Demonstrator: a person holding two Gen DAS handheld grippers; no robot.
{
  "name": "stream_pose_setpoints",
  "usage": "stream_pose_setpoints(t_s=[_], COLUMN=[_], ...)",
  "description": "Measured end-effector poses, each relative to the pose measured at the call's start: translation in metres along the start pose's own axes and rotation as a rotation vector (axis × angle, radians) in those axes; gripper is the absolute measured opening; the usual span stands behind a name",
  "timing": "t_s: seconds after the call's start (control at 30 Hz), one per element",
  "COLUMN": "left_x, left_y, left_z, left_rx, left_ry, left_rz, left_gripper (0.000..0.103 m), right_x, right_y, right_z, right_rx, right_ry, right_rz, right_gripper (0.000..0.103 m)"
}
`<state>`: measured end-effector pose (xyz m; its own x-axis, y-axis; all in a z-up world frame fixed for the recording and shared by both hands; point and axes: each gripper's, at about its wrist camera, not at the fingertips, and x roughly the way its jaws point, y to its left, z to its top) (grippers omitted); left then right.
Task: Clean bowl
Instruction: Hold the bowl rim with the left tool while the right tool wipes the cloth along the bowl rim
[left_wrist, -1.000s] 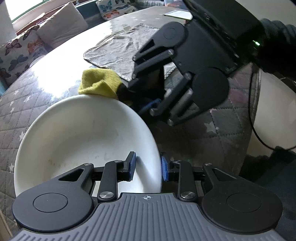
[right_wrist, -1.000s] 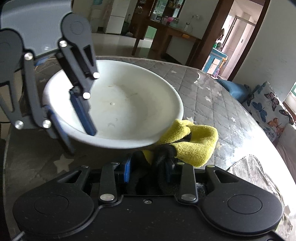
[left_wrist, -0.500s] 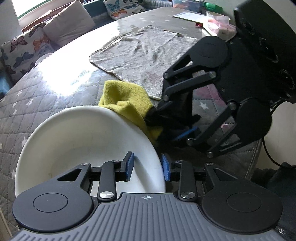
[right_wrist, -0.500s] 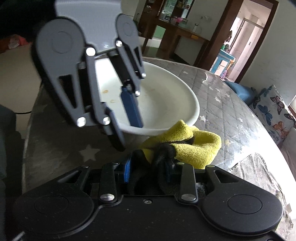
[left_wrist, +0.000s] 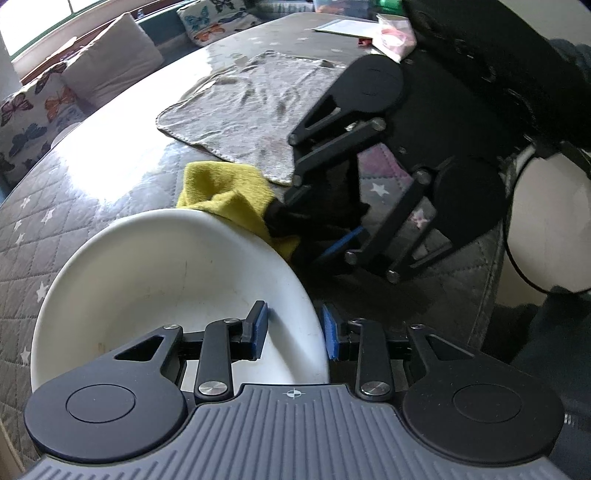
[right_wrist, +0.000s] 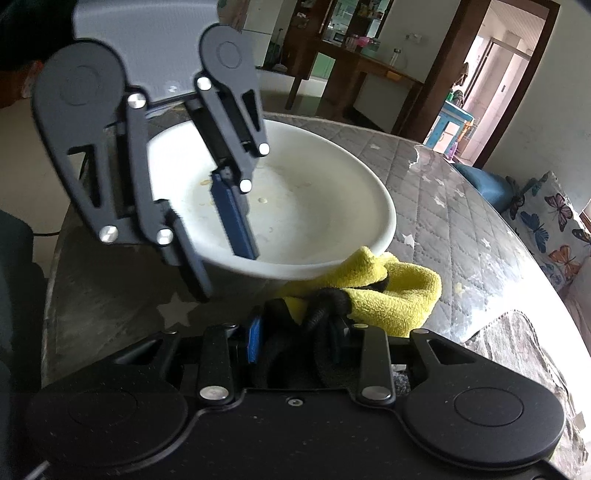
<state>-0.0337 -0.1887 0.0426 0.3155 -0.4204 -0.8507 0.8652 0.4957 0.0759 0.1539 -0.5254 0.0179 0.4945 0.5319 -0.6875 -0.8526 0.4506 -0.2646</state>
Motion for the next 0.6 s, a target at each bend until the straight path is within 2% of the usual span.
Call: stream_pose_setpoints(t_s=[0.33, 0.6], left_x=[-0.007, -0.010], left_y=[-0.003, -0.001], left_z=[-0.012, -0.018], left_rx=[0.074, 0.096], left_ry=[0.012, 0.024], left_rz=[-0.053, -0.088], left_gripper=[0.032, 0.033], right_x=[0.009, 0.021], right_y=[-0.012, -0.023], right_z=[0.005, 0.010], right_rx=[-0.012, -0.025], right_ry=[-0.003, -0.007], right_rz=[0.002, 0.008], right_gripper=[0.037, 0.037])
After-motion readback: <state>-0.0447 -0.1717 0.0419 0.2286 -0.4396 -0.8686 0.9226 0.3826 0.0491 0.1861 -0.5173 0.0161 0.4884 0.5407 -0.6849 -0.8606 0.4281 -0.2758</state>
